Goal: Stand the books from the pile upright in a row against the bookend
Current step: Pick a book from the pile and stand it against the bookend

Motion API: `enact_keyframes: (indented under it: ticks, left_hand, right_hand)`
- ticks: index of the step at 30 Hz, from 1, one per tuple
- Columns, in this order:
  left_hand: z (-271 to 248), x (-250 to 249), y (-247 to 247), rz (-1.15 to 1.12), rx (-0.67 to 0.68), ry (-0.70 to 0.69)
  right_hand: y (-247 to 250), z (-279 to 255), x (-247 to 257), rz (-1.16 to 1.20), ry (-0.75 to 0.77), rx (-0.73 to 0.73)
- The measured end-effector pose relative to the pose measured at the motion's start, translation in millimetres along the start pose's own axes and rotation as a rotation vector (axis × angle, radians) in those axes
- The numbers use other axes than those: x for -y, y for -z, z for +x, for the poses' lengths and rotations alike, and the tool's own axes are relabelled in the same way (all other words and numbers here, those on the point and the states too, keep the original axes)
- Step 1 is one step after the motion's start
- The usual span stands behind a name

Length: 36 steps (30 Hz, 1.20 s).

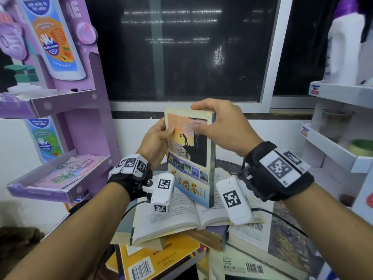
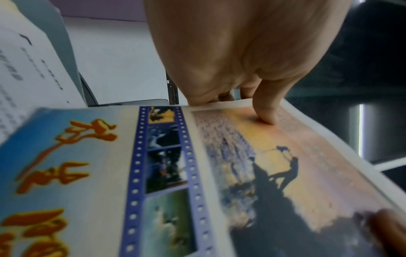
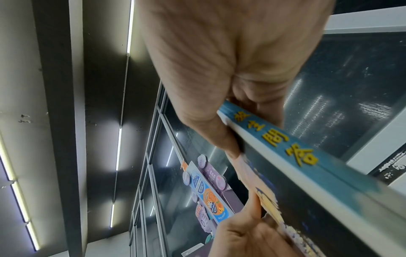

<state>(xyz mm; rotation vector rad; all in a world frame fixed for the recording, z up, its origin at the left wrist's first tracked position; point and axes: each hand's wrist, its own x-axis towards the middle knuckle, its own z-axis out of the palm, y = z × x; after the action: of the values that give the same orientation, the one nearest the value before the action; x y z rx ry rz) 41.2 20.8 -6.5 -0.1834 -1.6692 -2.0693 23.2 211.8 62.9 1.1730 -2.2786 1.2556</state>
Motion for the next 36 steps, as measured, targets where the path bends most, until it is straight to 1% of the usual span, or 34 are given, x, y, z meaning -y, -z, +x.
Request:
enact_keyframes:
  ticks: [2,4,6,9,11,13,17,21,24,28,32,34,36]
  left_hand:
    - [1,-2,1,-0.055,-0.015,-0.005]
    - [3,-4,-2,-0.089,-0.020,-0.015]
    - [4,-5,-6,-0.124,-0.003,-0.022]
    - [6,-8,-11,-0.168,0.028,-0.036]
    - [8,-10,-12,-0.159,0.024,-0.040]
    - [9,-11,-12,-0.121,0.019,-0.043]
    - [12,-11,-9,0.024,-0.005,-0.053]
    - [20,-8,1,0.261,-0.038,-0.037]
    - [30,-2,12,0.422,-0.089,0.015]
    - [48,10,29,0.673,-0.120,0.084]
    - [63,15,38,0.844,-0.169,0.136]
    - [71,19,42,0.933,-0.170,0.163]
    - [78,23,46,1.026,-0.141,0.210]
  right_hand:
    - [2,2,2,-0.035,-0.014,0.024]
    - [5,6,5,-0.124,-0.018,0.061]
    - [8,10,9,-0.213,-0.022,0.100]
    - [13,16,16,-0.261,-0.043,0.180]
    - [15,16,21,-0.317,-0.052,0.245]
    - [14,16,23,-0.367,-0.031,0.273]
    - [10,16,20,-0.380,-0.002,0.215]
    - [4,24,12,-0.390,-0.045,0.187]
    - [3,33,7,-0.392,-0.067,0.167]
    - [7,46,-1,-0.400,-0.074,0.099]
    - [0,63,-14,-0.415,-0.109,0.046]
    - [-7,74,-23,-0.420,-0.123,0.027]
    - [-17,87,-32,-0.421,-0.138,0.015]
